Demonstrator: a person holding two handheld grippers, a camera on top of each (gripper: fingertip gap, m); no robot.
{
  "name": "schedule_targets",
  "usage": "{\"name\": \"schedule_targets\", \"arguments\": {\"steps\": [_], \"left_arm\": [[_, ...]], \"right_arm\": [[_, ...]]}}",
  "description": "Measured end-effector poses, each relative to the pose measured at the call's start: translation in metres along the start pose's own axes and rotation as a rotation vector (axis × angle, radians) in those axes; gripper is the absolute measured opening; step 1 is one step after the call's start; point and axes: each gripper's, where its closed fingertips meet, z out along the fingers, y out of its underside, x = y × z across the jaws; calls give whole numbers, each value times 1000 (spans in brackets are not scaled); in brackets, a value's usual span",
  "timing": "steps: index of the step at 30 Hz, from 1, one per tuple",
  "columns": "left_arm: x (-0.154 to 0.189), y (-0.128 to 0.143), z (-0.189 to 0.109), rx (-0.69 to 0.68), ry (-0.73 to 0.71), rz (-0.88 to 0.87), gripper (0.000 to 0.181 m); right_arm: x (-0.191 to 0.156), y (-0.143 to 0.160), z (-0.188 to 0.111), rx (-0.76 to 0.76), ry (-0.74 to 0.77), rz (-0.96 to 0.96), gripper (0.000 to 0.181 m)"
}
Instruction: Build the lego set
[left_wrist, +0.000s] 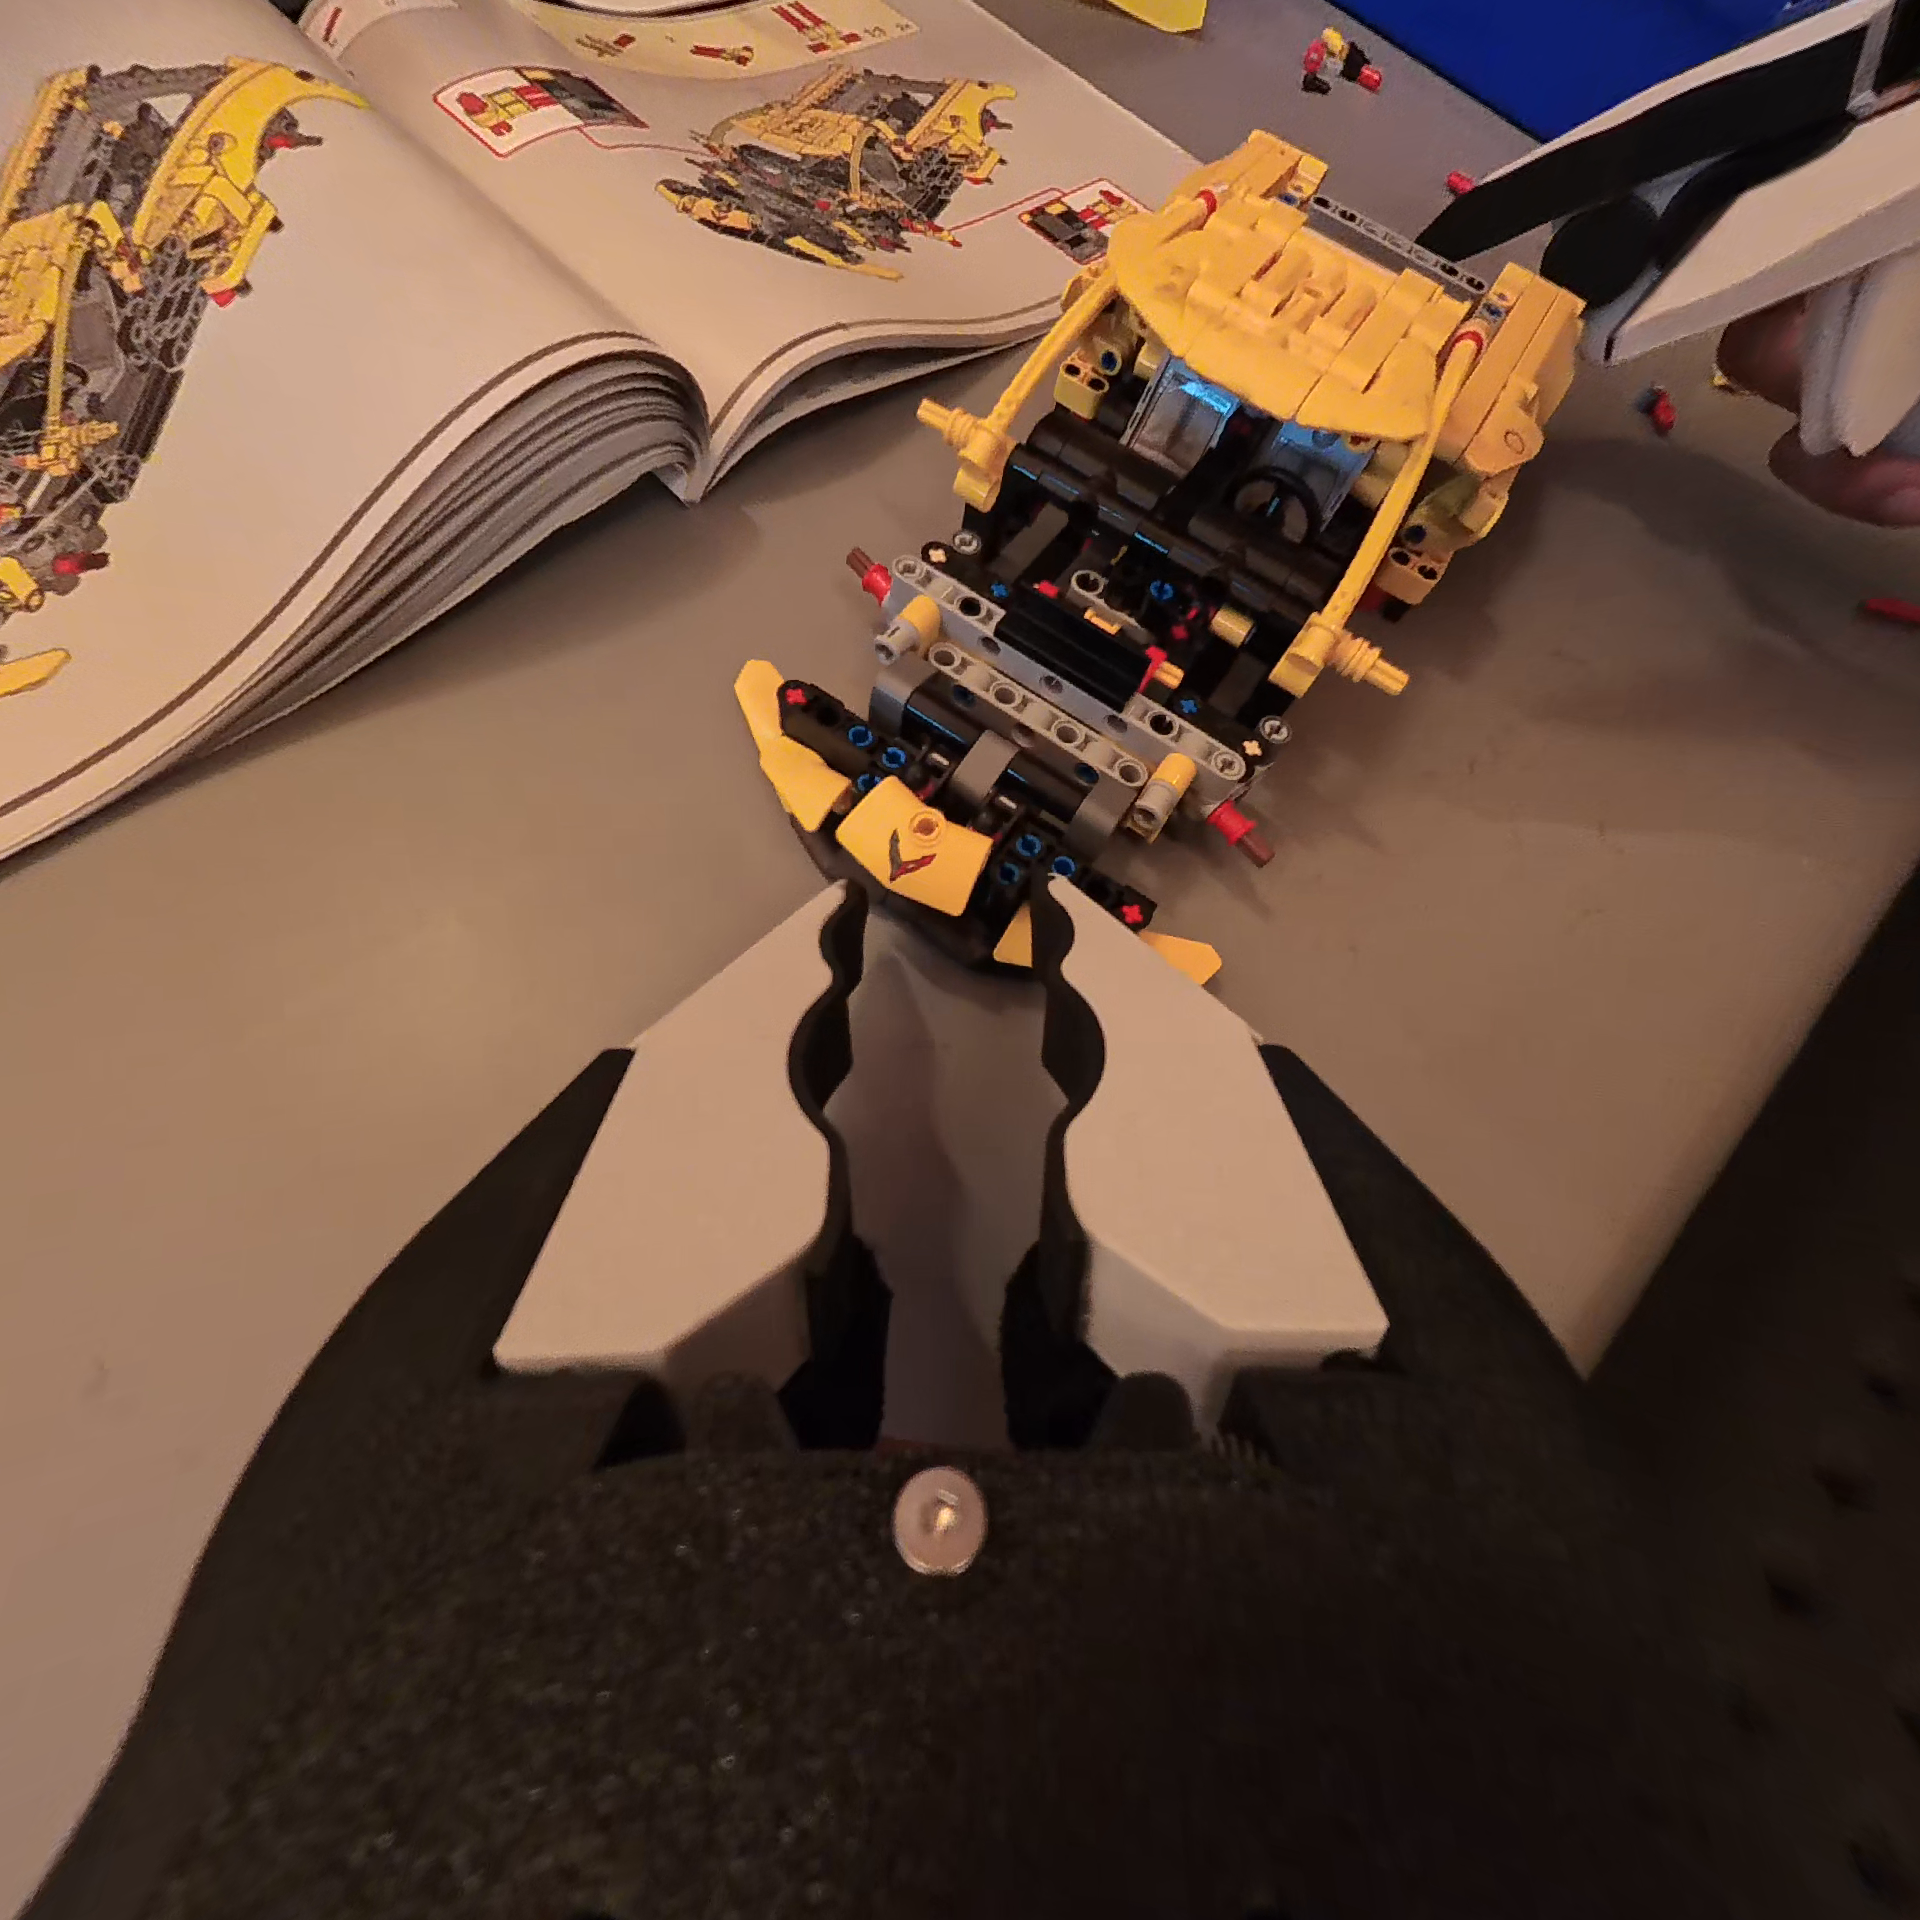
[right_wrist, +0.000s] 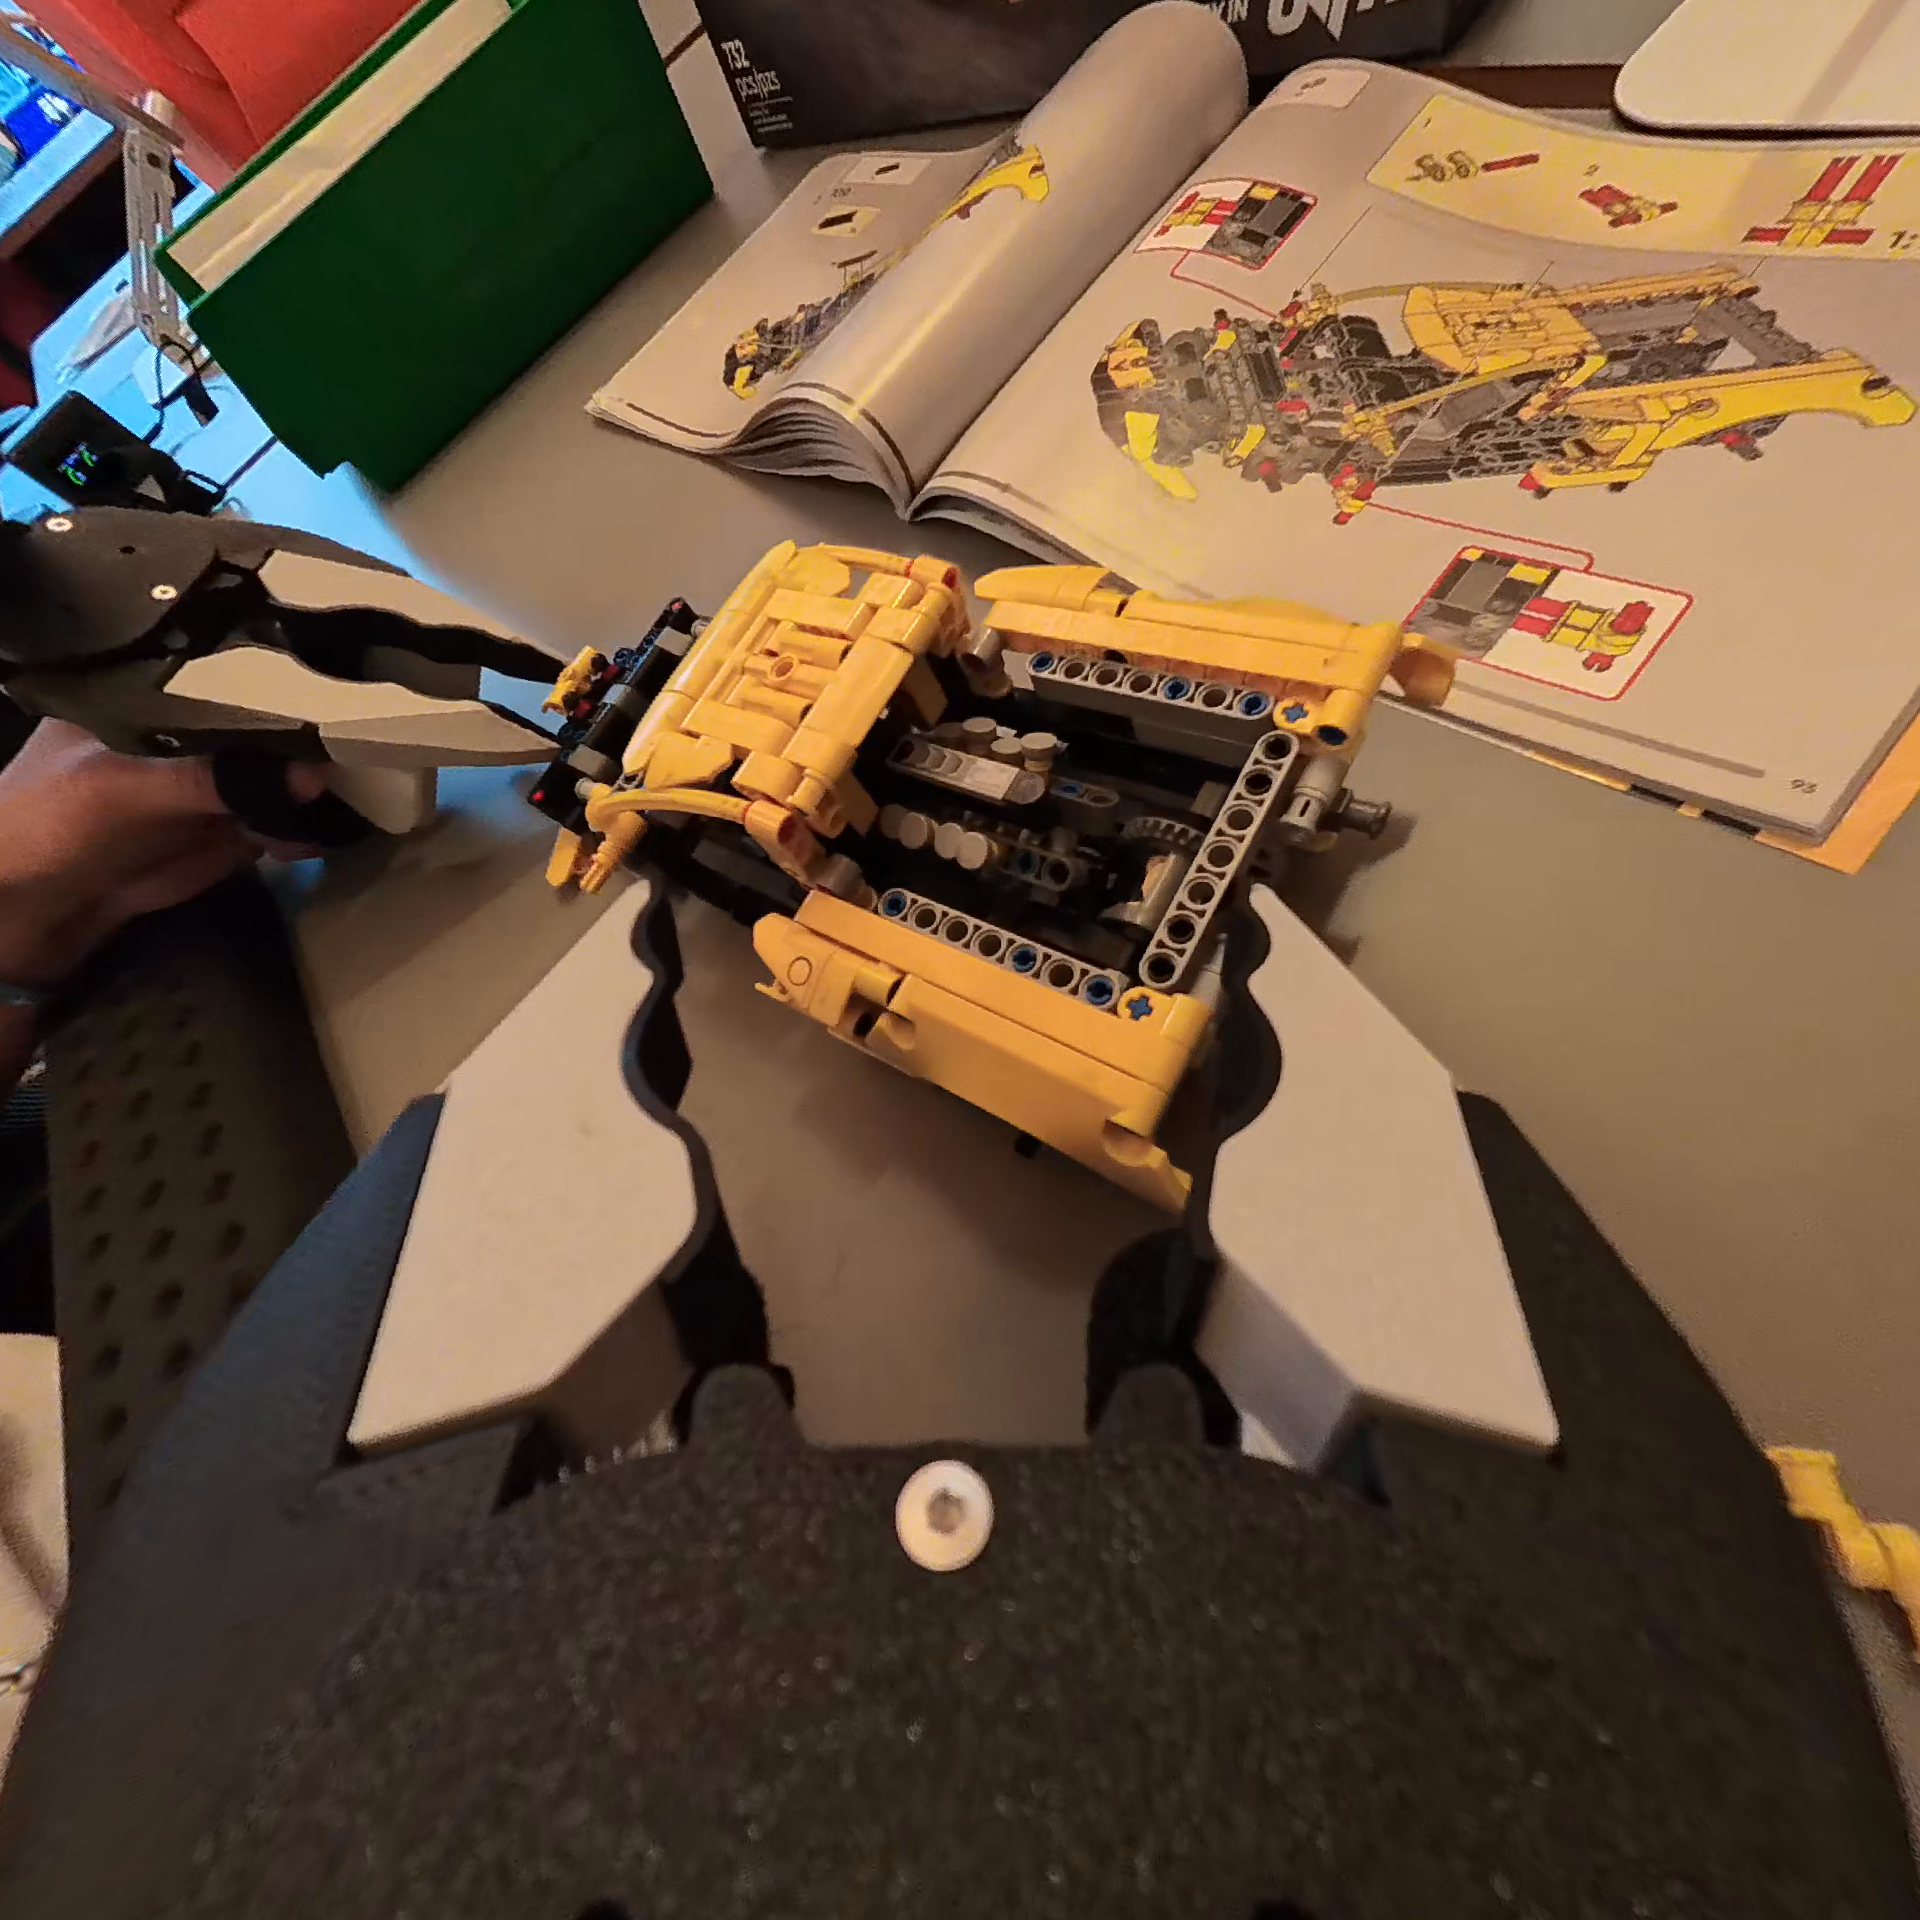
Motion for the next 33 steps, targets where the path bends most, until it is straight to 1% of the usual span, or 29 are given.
{"name": "schedule_targets", "arguments": {"steps": [4, 8, 13, 17, 18, 20, 22, 25, 27, 30, 33], "left_arm": [[8, 8, -2, -31, 23, 17, 25], [13, 10, -4, -40, 29, 49, 28], [24, 15, -8, -58, 109, 54, 36], [40, 19, -15, -78, 238, 49, 36], [39, 17, -17, -73, 237, 43, 36], [30, 11, -22, -41, 213, 20, 36], [19, -3, -28, 27, 183, -25, 36], [-11, -31, -34, 165, 29, -95, 36], [-30, -47, -38, 232, -66, -127, 36], [-64, -65, -39, 257, -199, -171, 35], [-101, -90, -35, 244, -250, -202, 36]], "right_arm": [[0, -1, 3, 11, 7, -17, 101], [3, -3, 4, 39, 2, -10, 96], [5, -8, 3, 86, -51, 56, 90], [8, -10, 1, 91, -75, 87, 85], [9, -11, 1, 93, -76, 91, 82], [11, -15, -4, 122, -74, 95, 74], [15, -26, -14, 186, -60, 123, 69], [26, -41, -28, 261, 39, 138, 66], [27, -54, -36, 306, 97, 125, 66], [30, -68, -40, 289, 150, 109, 62], [40, -86, -39, 244, 175, 77, 61]]}}
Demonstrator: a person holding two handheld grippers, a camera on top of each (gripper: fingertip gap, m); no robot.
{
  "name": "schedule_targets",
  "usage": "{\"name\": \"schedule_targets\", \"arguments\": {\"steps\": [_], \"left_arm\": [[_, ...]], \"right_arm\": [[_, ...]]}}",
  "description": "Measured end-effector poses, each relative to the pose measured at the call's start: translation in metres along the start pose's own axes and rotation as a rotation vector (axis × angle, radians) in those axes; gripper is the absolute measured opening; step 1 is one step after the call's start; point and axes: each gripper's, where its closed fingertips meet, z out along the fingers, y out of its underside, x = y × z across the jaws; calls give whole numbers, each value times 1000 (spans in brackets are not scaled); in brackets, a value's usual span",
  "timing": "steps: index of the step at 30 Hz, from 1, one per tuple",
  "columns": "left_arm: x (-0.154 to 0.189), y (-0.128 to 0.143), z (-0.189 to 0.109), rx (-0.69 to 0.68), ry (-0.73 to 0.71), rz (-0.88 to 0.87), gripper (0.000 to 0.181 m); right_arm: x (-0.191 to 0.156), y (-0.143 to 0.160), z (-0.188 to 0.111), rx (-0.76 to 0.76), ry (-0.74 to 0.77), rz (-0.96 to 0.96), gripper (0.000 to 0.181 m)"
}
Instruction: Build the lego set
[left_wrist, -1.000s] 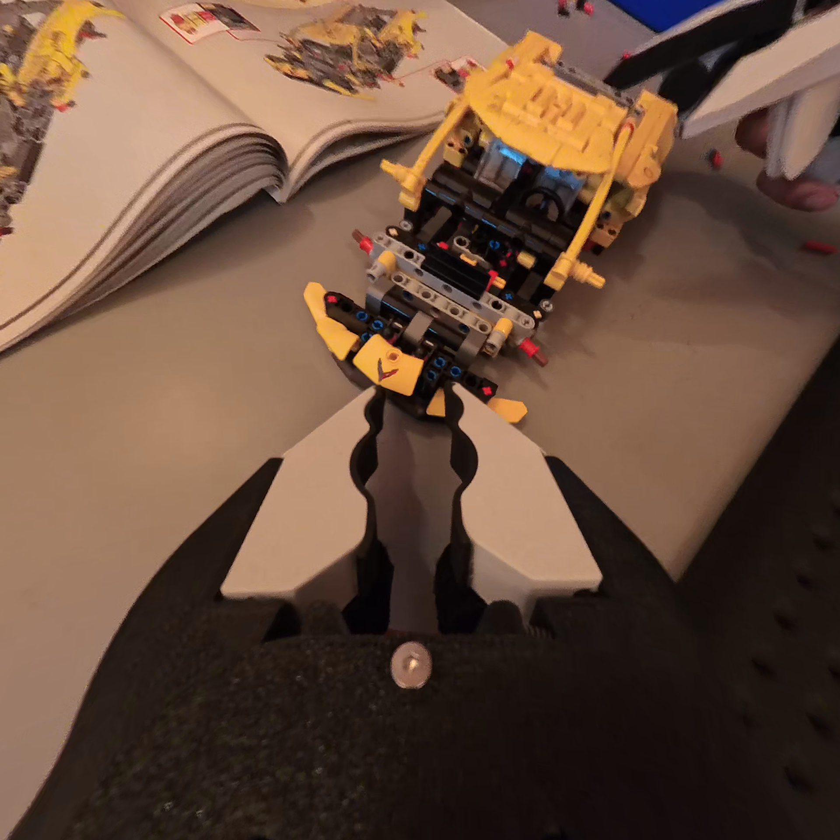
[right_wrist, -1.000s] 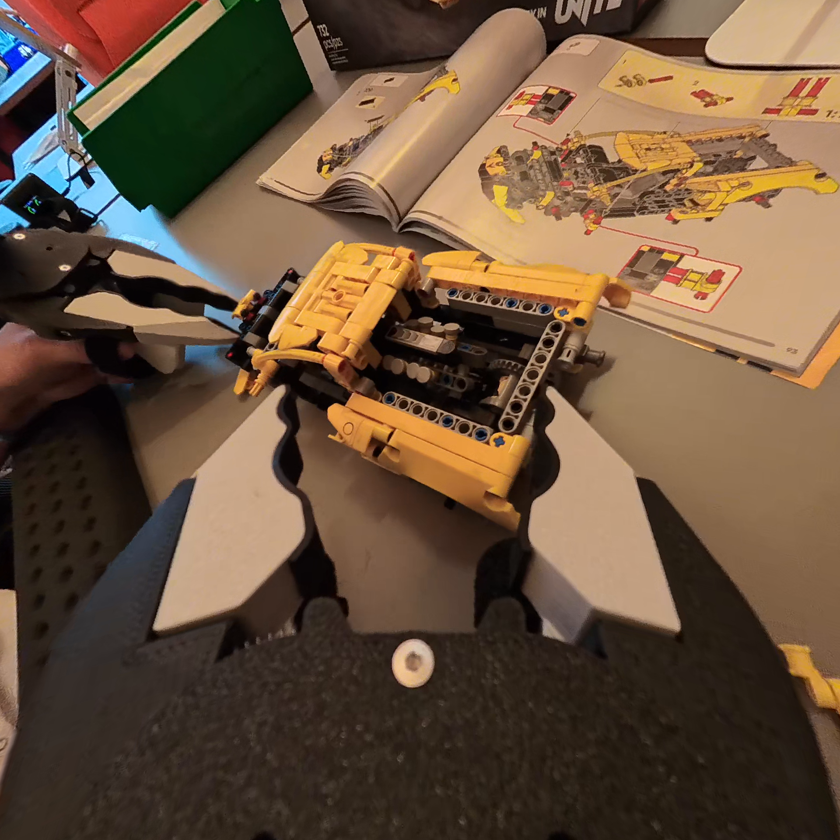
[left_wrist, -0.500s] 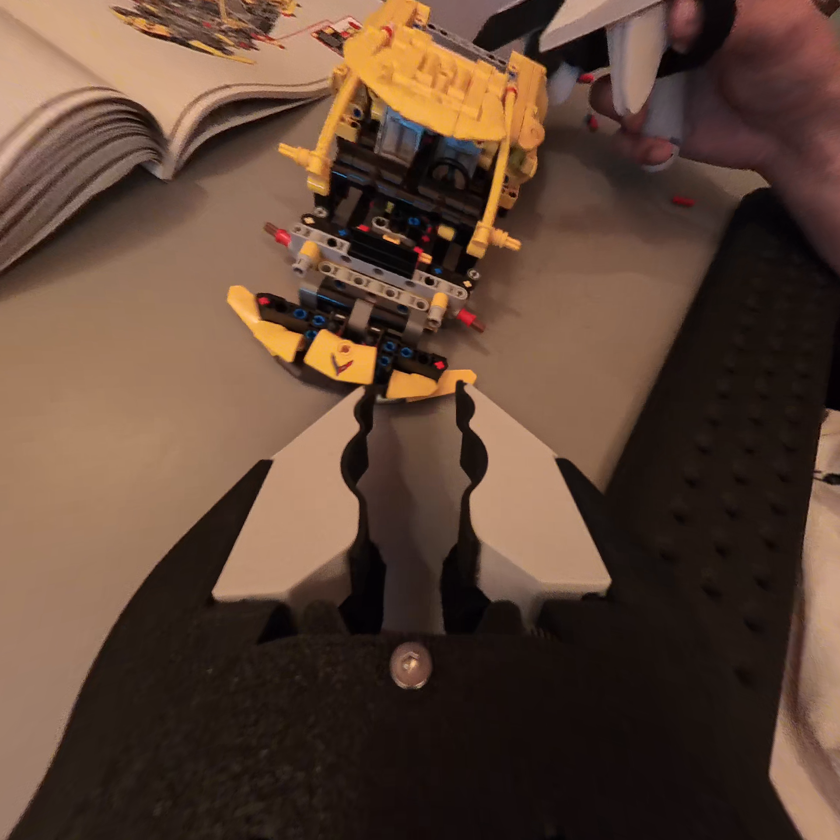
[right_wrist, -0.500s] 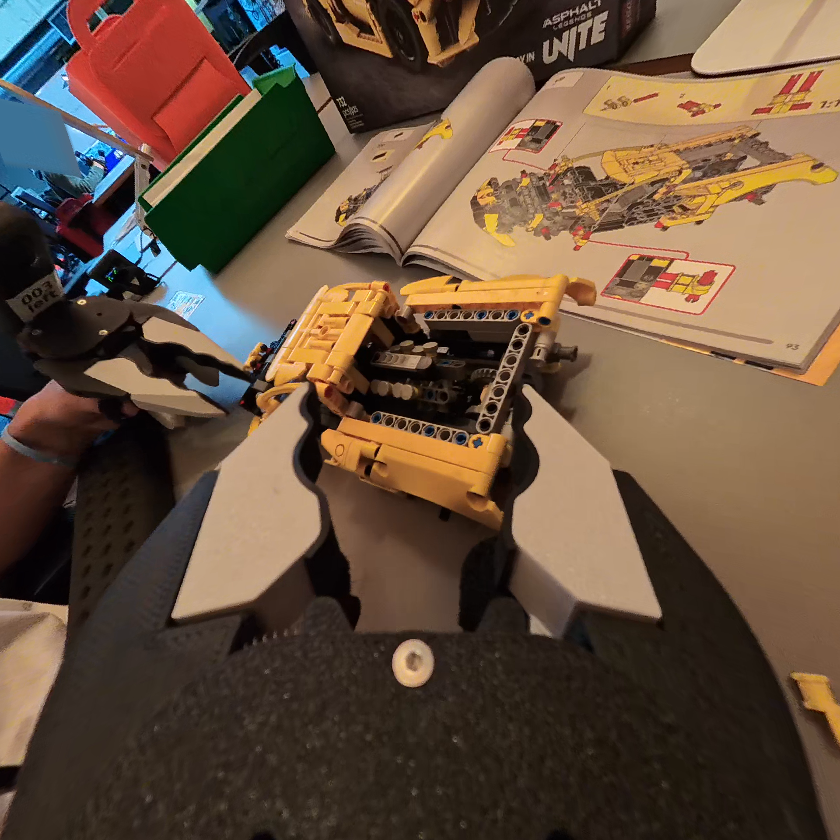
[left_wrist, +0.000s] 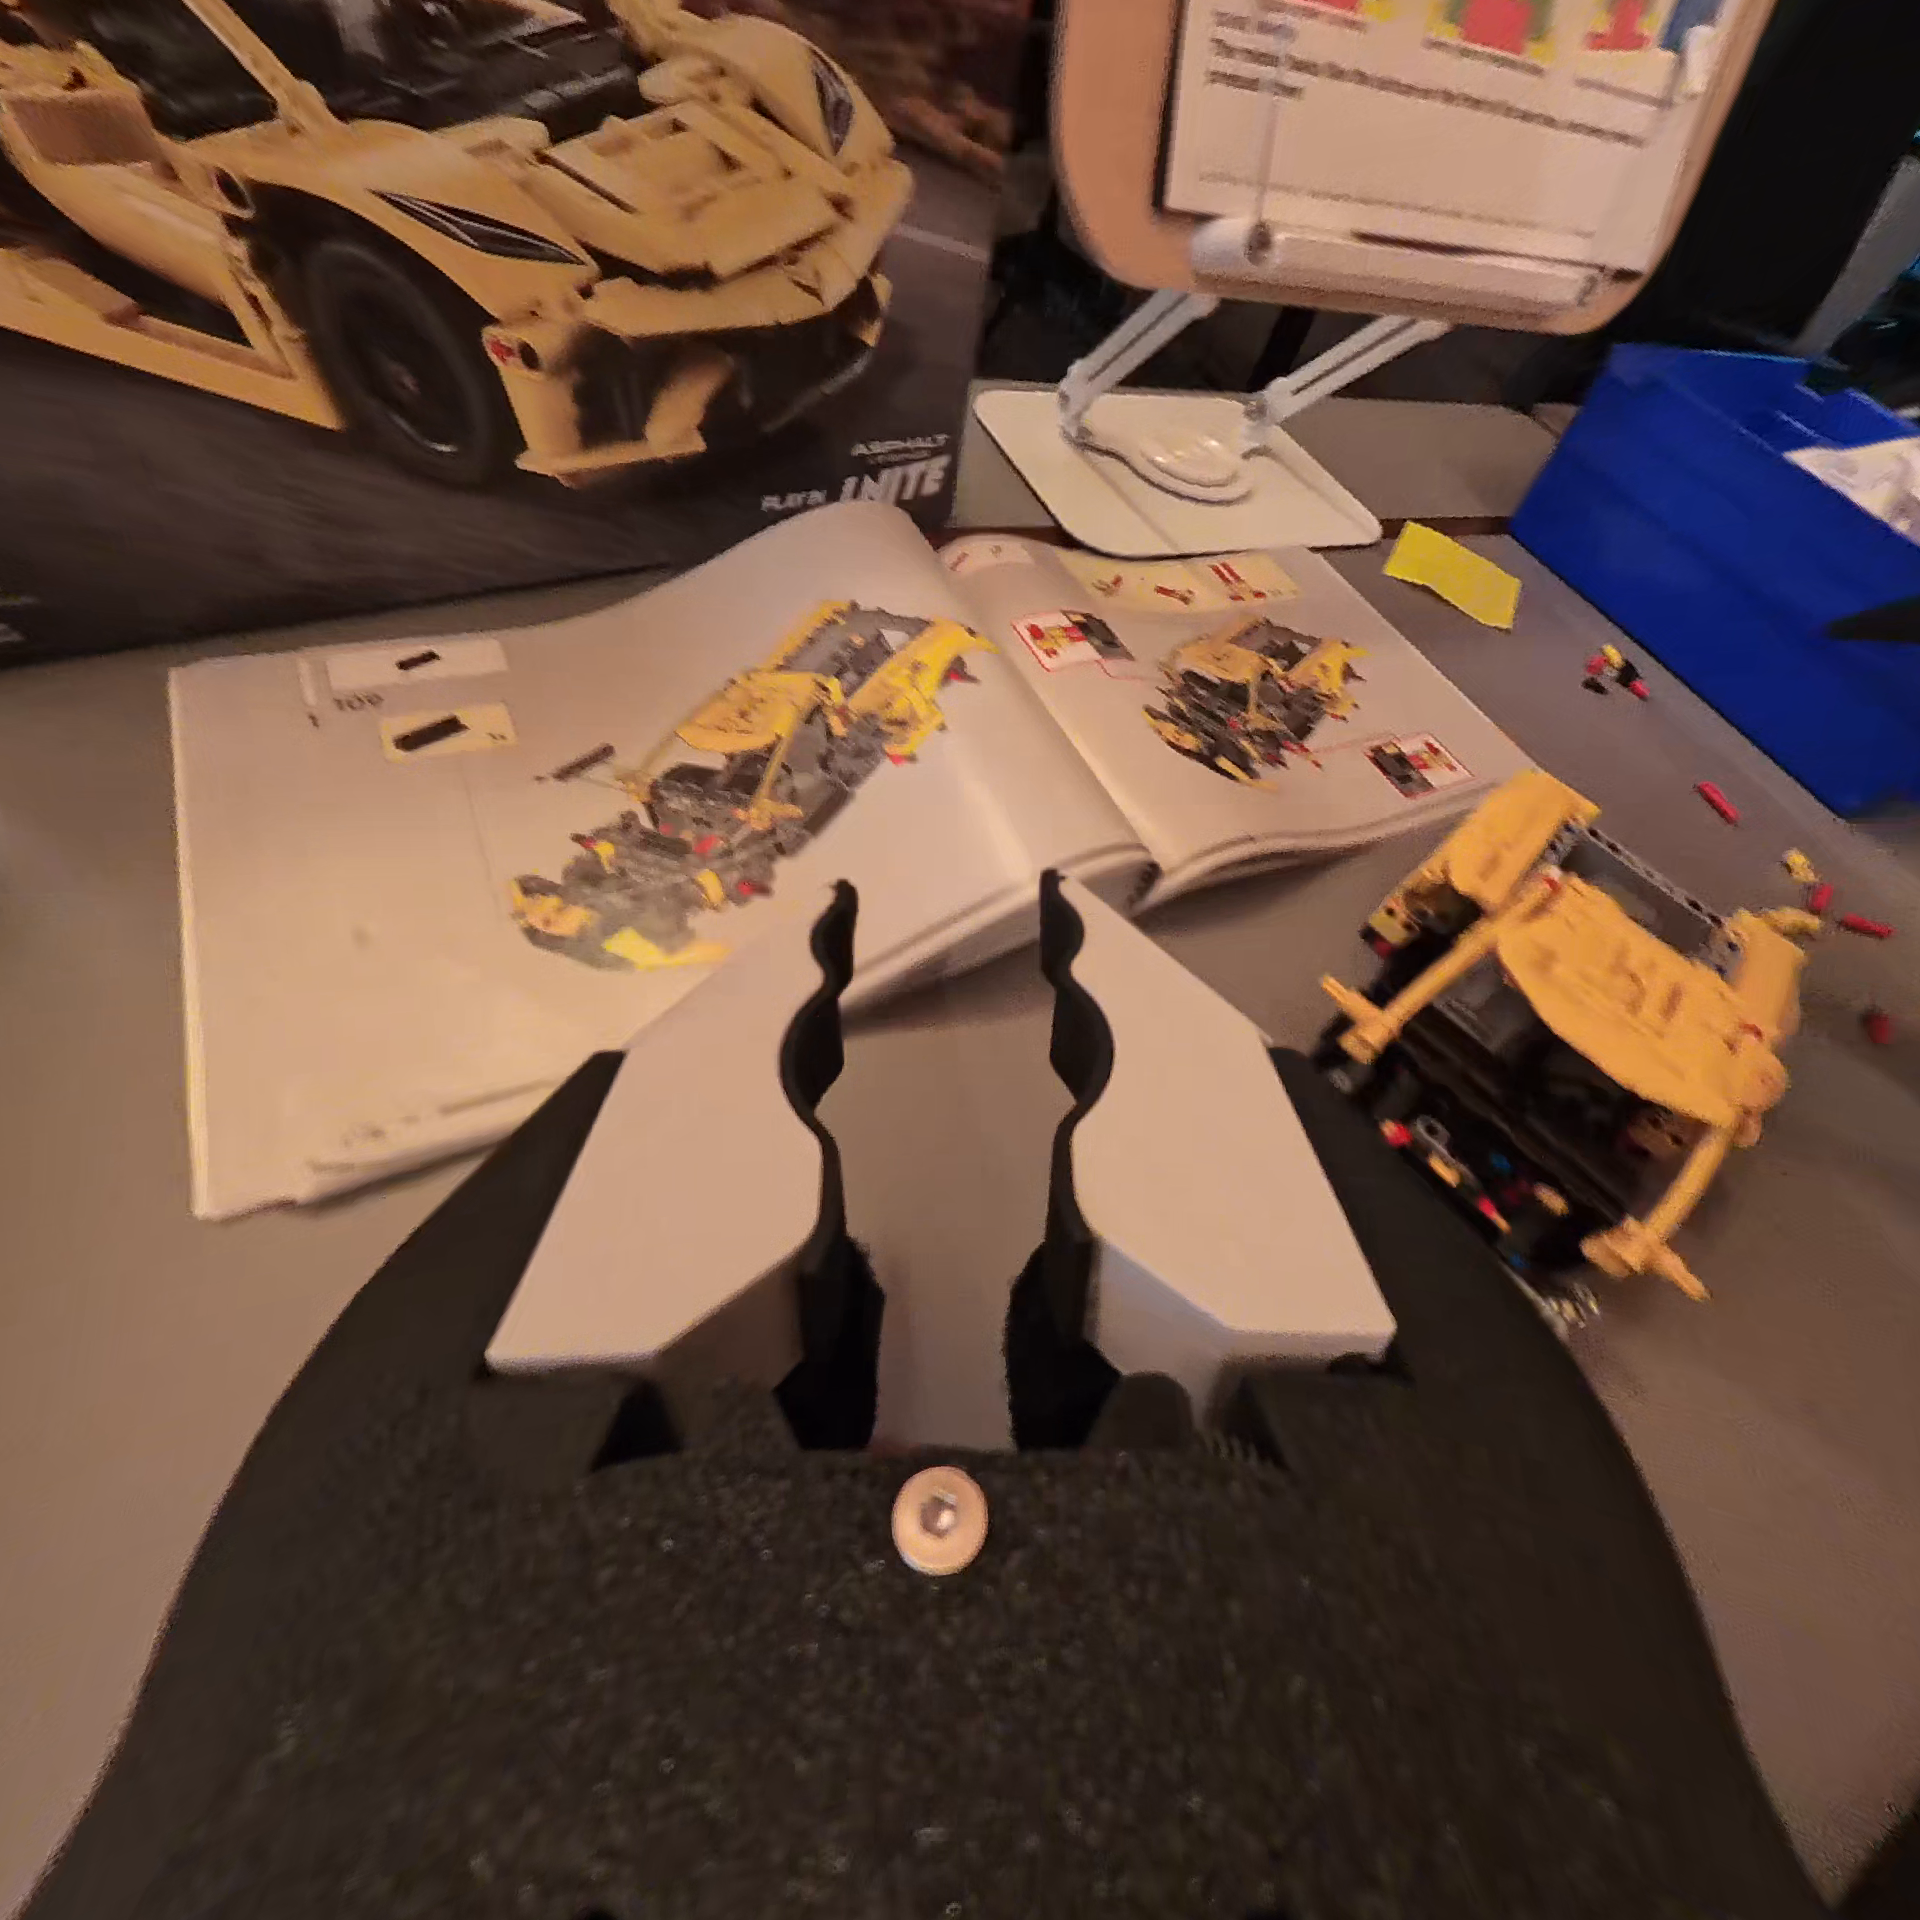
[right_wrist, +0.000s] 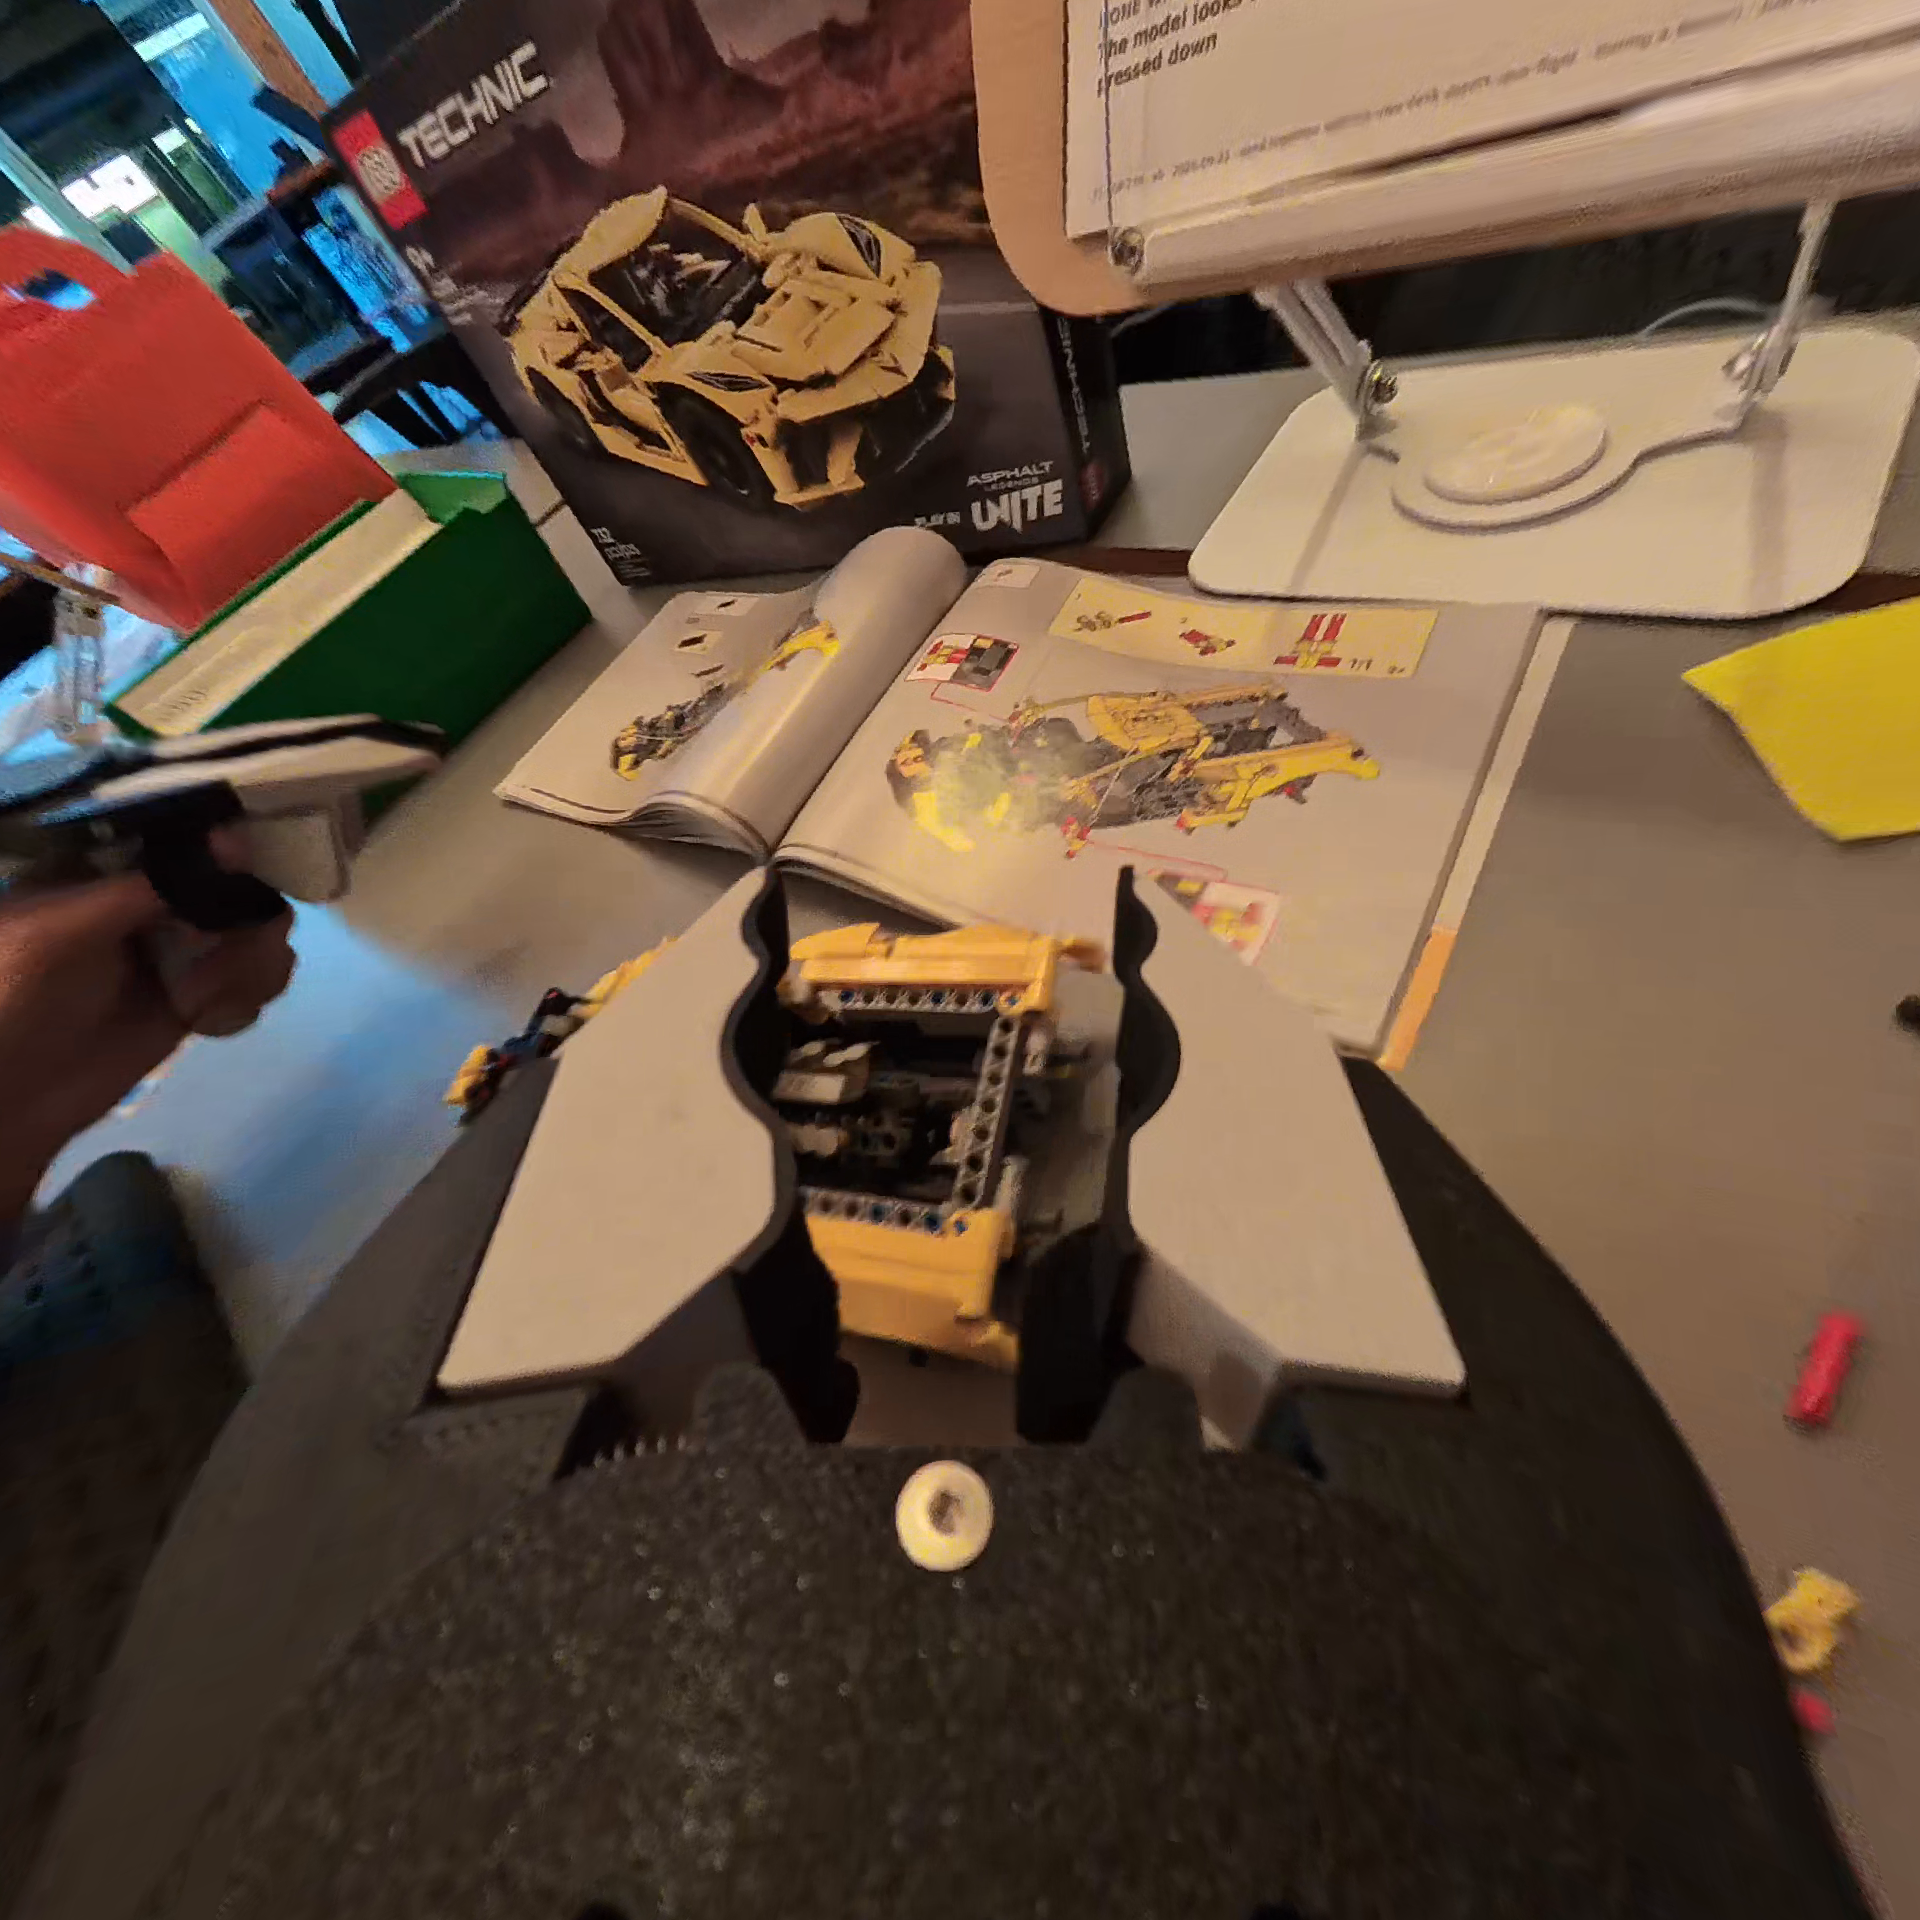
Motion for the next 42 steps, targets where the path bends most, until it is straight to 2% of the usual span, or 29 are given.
{"name": "schedule_targets", "arguments": {"steps": [4, 7, 9, 12, 17, 22, 38, 40, 42], "left_arm": [[-14, -14, 24, 5, 25, -69, 36], [-8, -8, 39, 49, 89, -105, 36], [0, 5, 41, -7, 143, -79, 36], [-11, 18, 39, -22, 85, 33, 36], [-10, 27, 44, -66, 108, 72, 35], [-10, 34, 49, -84, 121, 73, 36], [7, 35, 51, -94, 188, 65, 36], [20, 35, 48, -93, 261, 77, 36], [60, 38, 31, -125, 517, 72, 36]], "right_arm": [[35, -16, 18, 3, 113, -115, 60], [55, 4, 26, 9, 160, -79, 60], [56, 22, 26, -14, 162, -66, 60], [59, 39, 29, -81, 173, -114, 58], [48, 34, 33, -73, 120, -101, 55], [50, 40, 32, -93, 131, -101, 53], [58, 44, 32, -107, 137, -70, 51], [50, 47, 33, -124, 85, -68, 49], [27, 52, 32, -174, -70, -37, 53]]}}
